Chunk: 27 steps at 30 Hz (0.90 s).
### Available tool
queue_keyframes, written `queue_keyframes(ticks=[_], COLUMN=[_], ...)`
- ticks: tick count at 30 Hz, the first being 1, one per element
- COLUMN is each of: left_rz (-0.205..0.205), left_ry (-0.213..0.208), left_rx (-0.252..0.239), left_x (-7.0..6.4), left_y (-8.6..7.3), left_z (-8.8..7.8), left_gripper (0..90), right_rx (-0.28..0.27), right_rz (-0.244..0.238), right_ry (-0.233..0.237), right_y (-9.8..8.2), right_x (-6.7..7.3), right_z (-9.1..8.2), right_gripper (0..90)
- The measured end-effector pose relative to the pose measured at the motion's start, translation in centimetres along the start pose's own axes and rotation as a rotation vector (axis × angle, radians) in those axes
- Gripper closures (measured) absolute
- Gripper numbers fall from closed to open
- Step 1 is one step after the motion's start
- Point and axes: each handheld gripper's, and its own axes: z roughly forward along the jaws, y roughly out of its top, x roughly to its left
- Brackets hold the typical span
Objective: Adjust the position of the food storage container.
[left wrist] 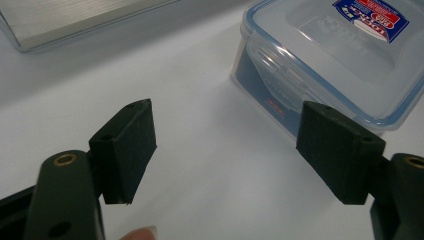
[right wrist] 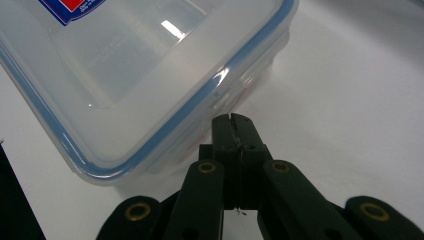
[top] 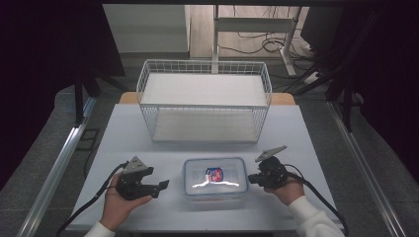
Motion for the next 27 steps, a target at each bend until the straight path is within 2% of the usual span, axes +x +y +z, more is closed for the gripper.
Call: queue_keyframes(ticks=[9, 15, 16, 17, 18, 19, 20, 21, 23, 24, 25, 26, 27], left_rz=[0.002, 0.003, 0.003, 0.003, 0.003, 0.002, 0.001, 0.001, 0.000, -0.002, -0.002, -0.006, -0.006], left_ry=[0.002, 0.007, 0.008, 0.008, 0.009, 0.009, 0.010, 0.010, 0.010, 0.010, 0.010, 0.009, 0.009], left_rx=[0.001, 0.000, -0.001, -0.001, -0.003, -0.004, -0.007, -0.007, -0.010, -0.010, -0.010, -0.014, -0.014], left_x=[0.0, 0.0, 0.0, 0.0, 0.0, 0.0, 0.0, 0.0, 0.0, 0.0, 0.0, 0.0, 0.0], left_y=[0.0, 0.0, 0.0, 0.0, 0.0, 0.0, -0.1, -0.1, 0.0, 0.0, 0.0, 0.0, 0.0], left_z=[0.0, -0.1, -0.1, -0.1, -0.1, -0.1, -0.1, -0.1, -0.2, -0.3, -0.3, -0.3, -0.3], left_gripper=[23.9, 23.9, 23.8, 23.8, 23.8, 23.8, 23.7, 23.7, 23.6, 23.5, 23.5, 23.4, 23.4], right_rx=[0.000, -0.013, -0.047, -0.047, -0.089, -0.089, -0.146, -0.146, -0.194, -0.248, -0.248, -0.289, -0.289], right_rz=[-0.017, -0.016, -0.018, -0.018, -0.006, -0.006, 0.017, 0.017, 0.029, 0.053, 0.053, 0.076, 0.076], right_ry=[0.031, 0.031, 0.018, 0.018, -0.004, -0.004, 0.000, 0.000, -0.009, -0.004, -0.004, 0.009, 0.009], right_y=[0.8, 0.7, 0.7, 0.7, 0.4, 0.4, -0.1, -0.1, -0.8, -1.6, -1.6, -2.2, -2.2], right_x=[0.8, 0.8, 0.7, 0.7, 0.7, 0.7, 0.6, 0.6, 0.6, 0.8, 0.8, 1.0, 1.0], right_z=[1.2, 1.0, 0.4, 0.4, -0.5, -0.5, -1.4, -1.4, -2.2, -2.9, -2.9, -3.2, -3.2], right_gripper=[89.0, 89.0, 88.9, 88.9, 88.9, 88.9, 88.9, 88.9, 88.8, 88.3, 88.3, 82.2, 82.2])
